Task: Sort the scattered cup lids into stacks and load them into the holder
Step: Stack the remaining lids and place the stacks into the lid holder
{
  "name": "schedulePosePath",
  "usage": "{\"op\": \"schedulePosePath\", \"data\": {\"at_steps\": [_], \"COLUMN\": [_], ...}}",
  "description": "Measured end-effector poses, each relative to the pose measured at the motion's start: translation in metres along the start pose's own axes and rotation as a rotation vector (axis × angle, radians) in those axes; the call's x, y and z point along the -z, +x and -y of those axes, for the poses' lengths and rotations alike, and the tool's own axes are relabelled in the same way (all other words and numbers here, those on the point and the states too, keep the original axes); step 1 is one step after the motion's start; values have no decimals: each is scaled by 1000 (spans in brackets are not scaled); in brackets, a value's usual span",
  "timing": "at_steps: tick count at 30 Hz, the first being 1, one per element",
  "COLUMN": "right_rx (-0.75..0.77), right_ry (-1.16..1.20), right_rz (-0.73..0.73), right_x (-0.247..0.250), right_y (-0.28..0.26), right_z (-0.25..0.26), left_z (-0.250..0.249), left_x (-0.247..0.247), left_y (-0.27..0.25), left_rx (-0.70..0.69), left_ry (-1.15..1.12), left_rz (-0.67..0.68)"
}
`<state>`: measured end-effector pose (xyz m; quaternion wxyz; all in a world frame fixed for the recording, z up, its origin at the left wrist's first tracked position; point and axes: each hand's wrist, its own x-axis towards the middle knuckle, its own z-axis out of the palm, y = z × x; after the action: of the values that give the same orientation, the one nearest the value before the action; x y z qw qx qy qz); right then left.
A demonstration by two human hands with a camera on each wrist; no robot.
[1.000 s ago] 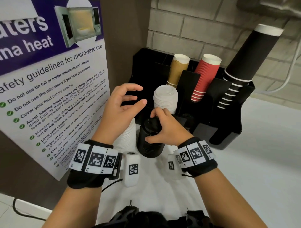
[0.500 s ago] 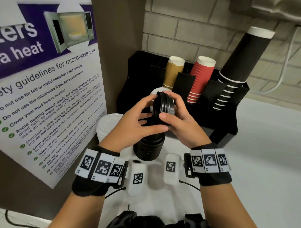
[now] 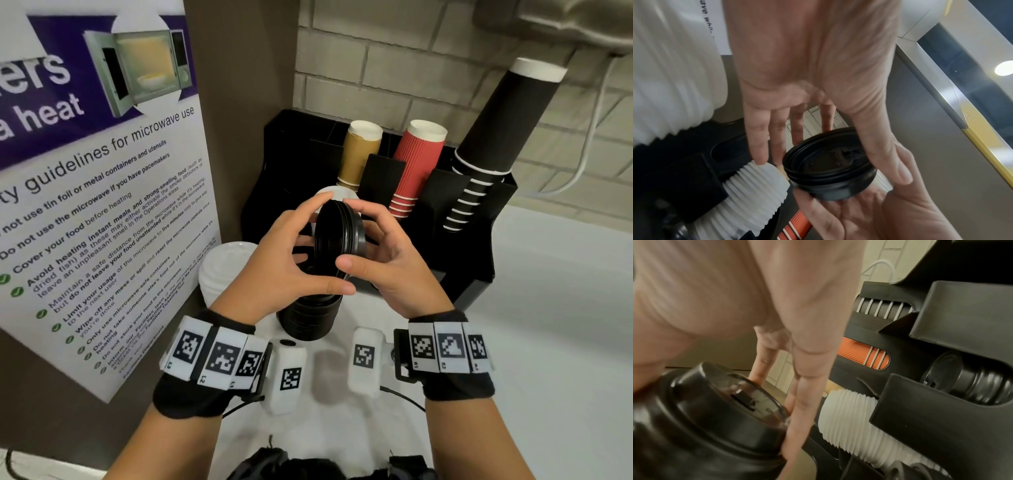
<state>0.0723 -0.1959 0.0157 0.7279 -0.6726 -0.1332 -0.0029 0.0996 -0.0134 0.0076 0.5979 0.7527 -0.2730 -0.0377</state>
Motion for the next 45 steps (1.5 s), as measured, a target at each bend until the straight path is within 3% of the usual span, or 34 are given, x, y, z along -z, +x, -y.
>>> {"op": "schedulePosePath", "data": {"at_steps": [4, 10, 12, 15, 19, 26, 45], "right_rx": [37, 108, 46, -112, -281, -468, -509], "right_ry": [-39, -410, -658, -983, -1286, -1504, -1766], "right_rz": [-35, -460, -505, -420, -189, 102, 228], "right_x": [2, 45, 63, 79, 81, 77, 67], "right_y": [0, 15, 22, 30, 41, 63, 56], "right_z": [0, 7, 4, -6, -17, -31, -39], "left_z": [1, -1, -2, -2, -2, -5, -8], "left_x": [0, 20, 28, 35, 35, 27, 30], "left_y": [0, -3, -3, -4, -3, -3, -3], "left_rx": [-12, -2, -7, -22, -35, -40, -43], "left_ry": [-12, -43, -37, -37, -23, -34, -12], "left_rz": [-8, -200, -265, -309, -301, -280, -308]}}
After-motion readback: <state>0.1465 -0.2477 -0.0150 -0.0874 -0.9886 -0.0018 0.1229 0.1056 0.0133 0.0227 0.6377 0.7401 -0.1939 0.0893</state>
